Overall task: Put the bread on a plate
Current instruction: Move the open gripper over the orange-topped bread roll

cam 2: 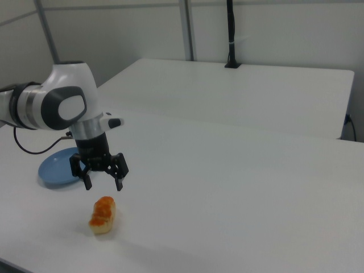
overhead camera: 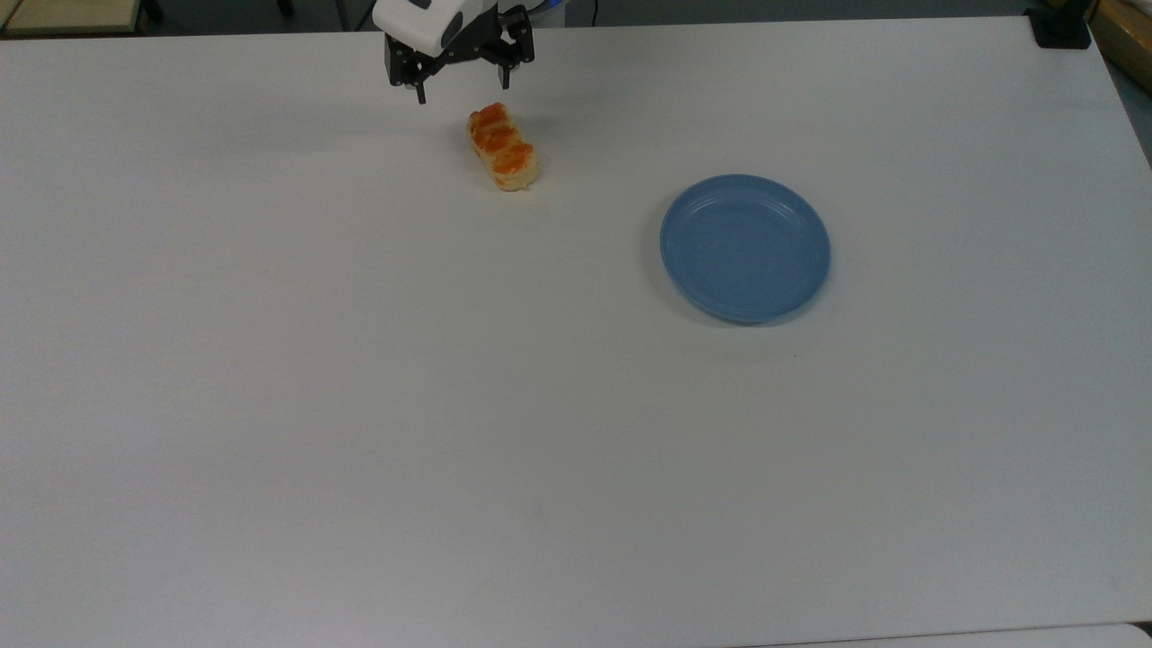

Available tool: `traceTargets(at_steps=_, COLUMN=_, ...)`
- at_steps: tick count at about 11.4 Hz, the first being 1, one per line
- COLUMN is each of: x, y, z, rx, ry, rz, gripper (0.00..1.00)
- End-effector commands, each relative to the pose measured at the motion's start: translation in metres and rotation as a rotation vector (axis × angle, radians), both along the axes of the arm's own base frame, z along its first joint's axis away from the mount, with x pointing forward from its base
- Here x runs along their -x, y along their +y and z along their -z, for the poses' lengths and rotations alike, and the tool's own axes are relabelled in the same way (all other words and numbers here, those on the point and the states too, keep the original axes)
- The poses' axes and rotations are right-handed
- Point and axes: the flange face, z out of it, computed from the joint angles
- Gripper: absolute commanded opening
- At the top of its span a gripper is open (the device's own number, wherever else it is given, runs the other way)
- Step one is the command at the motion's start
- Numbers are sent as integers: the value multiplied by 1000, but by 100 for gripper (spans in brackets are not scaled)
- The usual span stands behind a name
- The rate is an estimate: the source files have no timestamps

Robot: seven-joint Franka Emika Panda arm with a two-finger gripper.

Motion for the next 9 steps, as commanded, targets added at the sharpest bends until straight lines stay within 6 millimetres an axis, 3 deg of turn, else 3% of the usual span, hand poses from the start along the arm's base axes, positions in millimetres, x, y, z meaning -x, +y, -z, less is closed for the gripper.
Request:
traceTargets(at_steps=1, x=10, y=3, z=7, rx=1, ry=-12, rz=-34, gripper=100)
traceTargets(at_steps=3, x=4, y=16, z=30, rx=4, ry=-5, rz=-55, gripper=100)
traceTargets(at_steps=9, x=3, y=30, z=79, rx=10, ry=28, rz=-88, gripper=100)
